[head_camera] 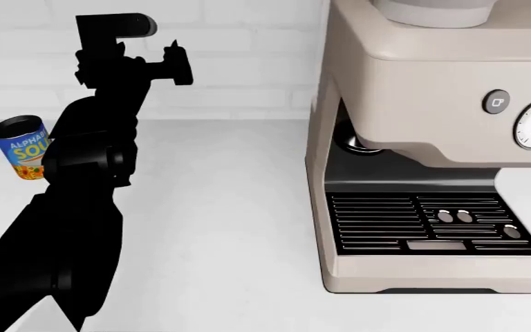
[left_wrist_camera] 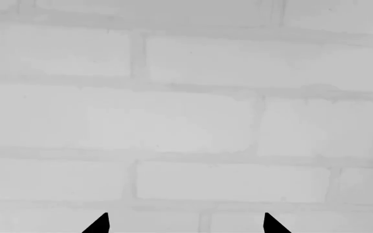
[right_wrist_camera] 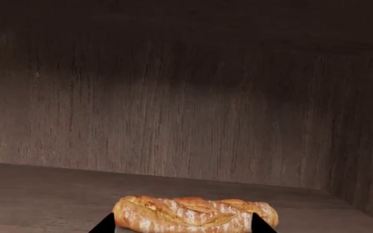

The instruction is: Pick the bar and yogurt from the counter and place them in the cabinets closest to them.

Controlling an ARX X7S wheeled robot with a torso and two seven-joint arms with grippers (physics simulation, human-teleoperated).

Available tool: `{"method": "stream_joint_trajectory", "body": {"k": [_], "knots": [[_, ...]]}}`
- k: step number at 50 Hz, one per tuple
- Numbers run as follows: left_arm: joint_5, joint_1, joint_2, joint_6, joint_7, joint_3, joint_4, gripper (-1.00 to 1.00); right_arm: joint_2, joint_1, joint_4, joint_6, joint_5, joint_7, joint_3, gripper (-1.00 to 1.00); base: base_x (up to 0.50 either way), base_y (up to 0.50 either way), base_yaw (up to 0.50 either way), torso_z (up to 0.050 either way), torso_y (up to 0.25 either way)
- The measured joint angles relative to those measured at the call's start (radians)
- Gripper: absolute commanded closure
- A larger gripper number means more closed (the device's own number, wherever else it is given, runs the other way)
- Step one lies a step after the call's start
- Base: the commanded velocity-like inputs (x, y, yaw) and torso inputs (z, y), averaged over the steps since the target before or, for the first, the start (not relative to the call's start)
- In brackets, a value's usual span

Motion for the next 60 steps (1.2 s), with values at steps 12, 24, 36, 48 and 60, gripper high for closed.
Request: {"method": "stream_joint_trajectory", "body": {"k": [12, 24, 36, 48, 60], "knots": [[0.000, 0.000, 0.000, 0.004, -0.004, 0.000, 0.000, -1.00, -0.078, 0.001, -0.143, 0.080, -0.306, -0.194, 0.128, -1.00, 0.00, 0.00, 0.00, 0.000, 0.000], [-0.058, 0.071, 0.015, -0.175, -0.001, -0.038, 0.317, -1.00, -0.070, 0.001, -0.234, 0.108, -0.283, -0.169, 0.149, -1.00, 0.00, 0.00, 0.00, 0.000, 0.000], [-0.121, 0.202, 0.023, -0.559, -0.020, -0.026, 1.002, -1.00, -0.010, 0.001, -0.298, 0.116, 0.108, 0.151, 0.151, -1.00, 0.00, 0.00, 0.00, 0.000, 0.000], [-0.170, 0.271, 0.017, -0.798, -0.041, -0.008, 1.380, -1.00, 0.065, 0.001, -0.255, 0.089, 0.790, 0.706, 0.090, -1.00, 0.00, 0.00, 0.00, 0.000, 0.000], [-0.220, 0.318, 0.010, -0.934, -0.058, -0.017, 1.591, -1.00, 0.209, 0.001, -0.339, -0.021, 1.154, 0.905, -0.077, -1.00, 0.00, 0.00, 0.00, 0.000, 0.000]]}}
